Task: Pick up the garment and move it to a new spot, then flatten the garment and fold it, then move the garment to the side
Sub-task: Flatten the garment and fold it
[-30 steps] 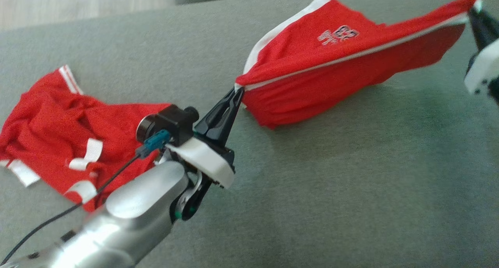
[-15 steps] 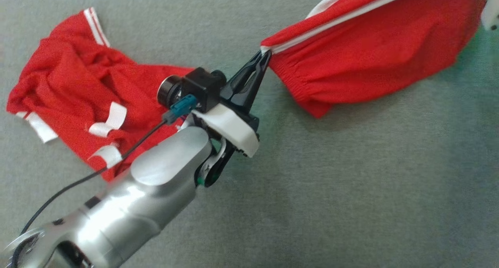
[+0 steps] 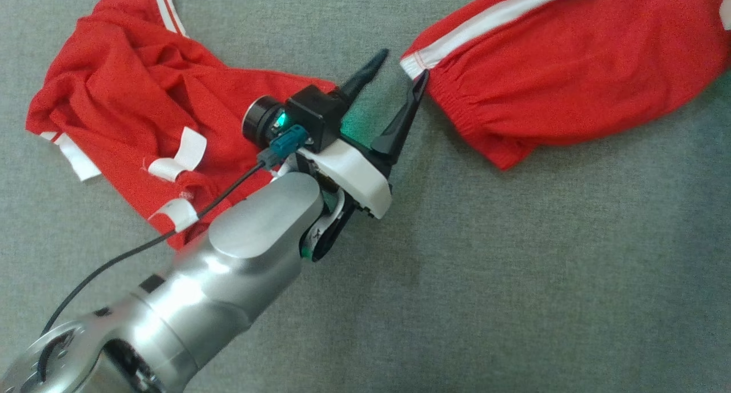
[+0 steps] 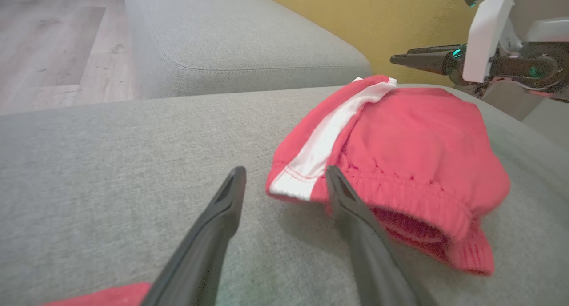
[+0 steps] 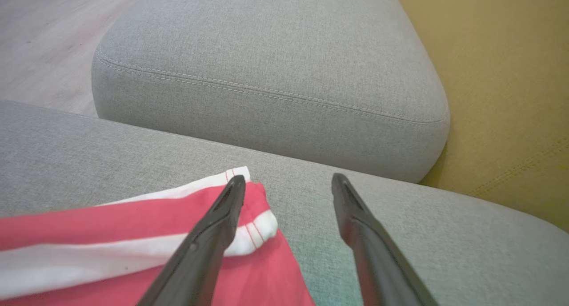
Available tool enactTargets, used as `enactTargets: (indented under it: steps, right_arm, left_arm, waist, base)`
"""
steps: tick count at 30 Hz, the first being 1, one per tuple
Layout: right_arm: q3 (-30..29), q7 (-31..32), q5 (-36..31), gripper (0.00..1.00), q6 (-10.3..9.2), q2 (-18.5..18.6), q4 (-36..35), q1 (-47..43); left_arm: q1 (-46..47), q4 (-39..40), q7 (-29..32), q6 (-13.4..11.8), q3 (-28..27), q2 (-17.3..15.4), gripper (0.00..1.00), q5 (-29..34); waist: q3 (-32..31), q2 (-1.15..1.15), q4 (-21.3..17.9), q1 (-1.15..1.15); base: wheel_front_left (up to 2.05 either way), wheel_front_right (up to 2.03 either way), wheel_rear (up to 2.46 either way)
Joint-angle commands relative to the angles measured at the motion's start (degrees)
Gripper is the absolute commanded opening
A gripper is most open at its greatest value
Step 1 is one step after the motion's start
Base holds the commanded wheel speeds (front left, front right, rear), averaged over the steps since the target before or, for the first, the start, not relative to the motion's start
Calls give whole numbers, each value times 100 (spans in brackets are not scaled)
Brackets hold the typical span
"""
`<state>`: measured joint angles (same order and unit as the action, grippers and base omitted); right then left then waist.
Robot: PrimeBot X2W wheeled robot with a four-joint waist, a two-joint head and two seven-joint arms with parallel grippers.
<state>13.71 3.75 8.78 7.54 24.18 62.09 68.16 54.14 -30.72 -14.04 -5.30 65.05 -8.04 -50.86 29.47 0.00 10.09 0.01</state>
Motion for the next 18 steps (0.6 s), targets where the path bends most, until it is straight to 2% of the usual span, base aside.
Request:
enactTargets:
  steps: [1, 9, 14, 18]
  right_arm:
    - [-15, -155, -123, 100, -5, -19, -8, 173]
    - [-356, -757, -97, 100, -5, -184, 346, 228]
    - [-473, -1499, 114, 100, -5, -390, 198, 50]
    - [-438, -1792, 454, 100, -5, -599, -285, -314]
  left_arm:
    - [223, 44, -62, -31, -196, -69, 100, 74]
    - [137, 12, -91, -162, -557, -165, 100, 196]
    - [-115, 335, -94, -357, -1193, -330, 100, 507]
    - [-440, 702, -95, -557, -1822, -520, 100, 914]
  waist:
    - [-55, 0, -30, -1]
    - [-422, 0, -224, -1]
    - [-813, 0, -388, -1]
    - [-1162, 0, -538, -1]
  base:
    - [0, 0, 0]
    - [0, 0, 0]
    - [0, 0, 0]
    - [0, 0, 0]
